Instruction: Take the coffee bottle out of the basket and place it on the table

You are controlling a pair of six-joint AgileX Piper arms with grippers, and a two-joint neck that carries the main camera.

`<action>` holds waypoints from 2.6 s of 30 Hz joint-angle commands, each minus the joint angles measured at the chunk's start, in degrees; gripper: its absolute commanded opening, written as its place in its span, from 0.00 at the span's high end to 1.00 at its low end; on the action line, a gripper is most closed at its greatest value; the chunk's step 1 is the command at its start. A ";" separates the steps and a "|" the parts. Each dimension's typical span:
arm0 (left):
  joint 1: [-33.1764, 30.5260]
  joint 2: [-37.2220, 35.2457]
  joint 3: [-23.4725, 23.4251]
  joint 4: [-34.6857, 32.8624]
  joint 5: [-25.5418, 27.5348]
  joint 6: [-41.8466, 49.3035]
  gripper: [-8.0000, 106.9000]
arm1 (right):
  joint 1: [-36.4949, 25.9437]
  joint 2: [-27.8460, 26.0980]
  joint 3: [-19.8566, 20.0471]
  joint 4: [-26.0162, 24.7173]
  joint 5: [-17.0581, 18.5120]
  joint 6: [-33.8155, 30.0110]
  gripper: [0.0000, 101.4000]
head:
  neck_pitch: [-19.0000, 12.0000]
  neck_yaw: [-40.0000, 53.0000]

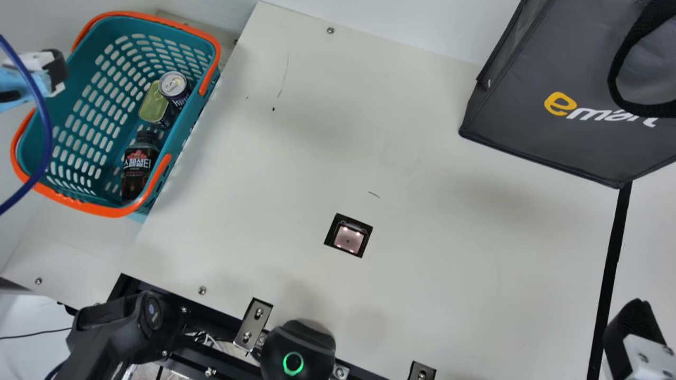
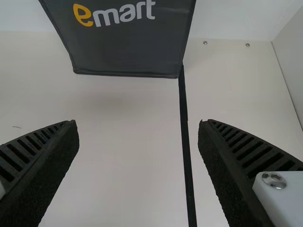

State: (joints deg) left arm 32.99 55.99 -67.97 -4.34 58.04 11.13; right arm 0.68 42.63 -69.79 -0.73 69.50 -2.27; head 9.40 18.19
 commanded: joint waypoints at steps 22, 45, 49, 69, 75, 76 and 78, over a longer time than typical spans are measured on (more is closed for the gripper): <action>-5.22 9.11 -0.18 8.57 -0.15 -9.80 0.15 | 0.00 0.00 0.00 0.00 0.00 0.00 0.10 | -1.48 0.23; 1.64 17.79 2.43 2.74 -5.69 -1.20 0.15 | 0.00 0.00 0.00 0.00 0.00 0.00 0.10 | -1.48 0.23; 2.35 19.24 3.79 2.21 -7.58 -0.16 0.15 | 0.00 0.00 0.00 0.00 0.00 0.00 0.10 | -1.48 0.23; 4.78 26.91 9.25 -1.69 -17.89 6.11 0.15 | 0.00 0.00 0.00 0.00 0.00 0.00 0.10 | -1.48 0.23; 5.01 29.36 10.08 -1.57 -20.19 6.34 0.15 | 0.00 0.00 0.00 0.00 0.00 0.00 0.10 | -1.48 0.23; 5.03 29.79 10.20 -1.50 -20.57 6.31 0.15 | 0.00 0.00 0.00 0.00 0.00 0.00 0.10 | -1.48 0.23; 5.03 30.58 10.49 -1.33 -21.32 6.19 0.15 | 0.00 0.00 0.00 0.00 0.00 0.00 0.10 | -1.48 0.23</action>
State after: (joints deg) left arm 38.01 86.30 -57.51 -5.81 36.97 17.39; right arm 0.68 42.63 -69.79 -0.73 69.50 -2.27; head 9.40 18.28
